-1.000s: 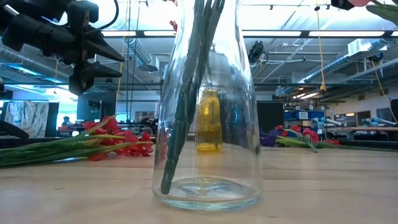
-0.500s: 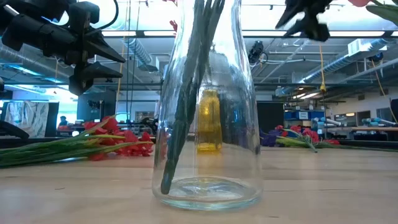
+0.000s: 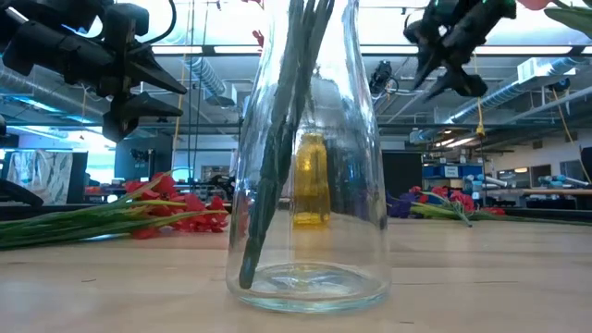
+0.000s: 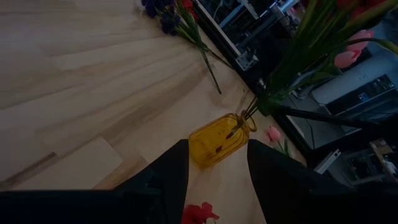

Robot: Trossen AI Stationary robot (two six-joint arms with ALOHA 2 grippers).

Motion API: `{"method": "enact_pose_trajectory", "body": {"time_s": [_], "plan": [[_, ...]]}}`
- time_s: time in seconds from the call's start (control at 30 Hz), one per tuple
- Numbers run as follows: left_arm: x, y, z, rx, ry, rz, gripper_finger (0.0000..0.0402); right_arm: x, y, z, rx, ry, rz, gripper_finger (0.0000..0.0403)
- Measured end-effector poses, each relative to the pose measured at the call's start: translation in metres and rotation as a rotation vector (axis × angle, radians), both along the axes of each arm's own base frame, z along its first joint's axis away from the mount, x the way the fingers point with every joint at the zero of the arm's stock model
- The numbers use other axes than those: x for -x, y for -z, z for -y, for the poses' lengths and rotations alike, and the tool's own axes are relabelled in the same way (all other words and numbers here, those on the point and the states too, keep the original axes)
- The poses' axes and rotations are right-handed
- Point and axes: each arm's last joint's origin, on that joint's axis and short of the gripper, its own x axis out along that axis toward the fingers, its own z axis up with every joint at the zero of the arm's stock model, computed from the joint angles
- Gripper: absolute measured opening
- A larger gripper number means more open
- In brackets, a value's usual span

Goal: Sort flowers into vase by color
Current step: Put the top red flower into the yellow vase

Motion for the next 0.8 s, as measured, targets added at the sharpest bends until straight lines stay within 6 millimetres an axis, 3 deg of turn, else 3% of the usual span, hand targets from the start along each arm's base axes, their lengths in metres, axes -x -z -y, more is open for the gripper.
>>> {"method": "enact_pose_trajectory", "body": {"time_s": [0.53,0.8], "plan": [[0.000,0.000,-0.002,-0.017,-0.056,-0.002,0.0168,0.002,0.055,0.041,-0.288,0.115,-0.262,0.0149],[0.000,0.000,-0.002,-0.025,-0.068,-0.003,0.0168,-0.001,0.077,0.056,-0.347,0.137,-0.324,0.0149]]}}
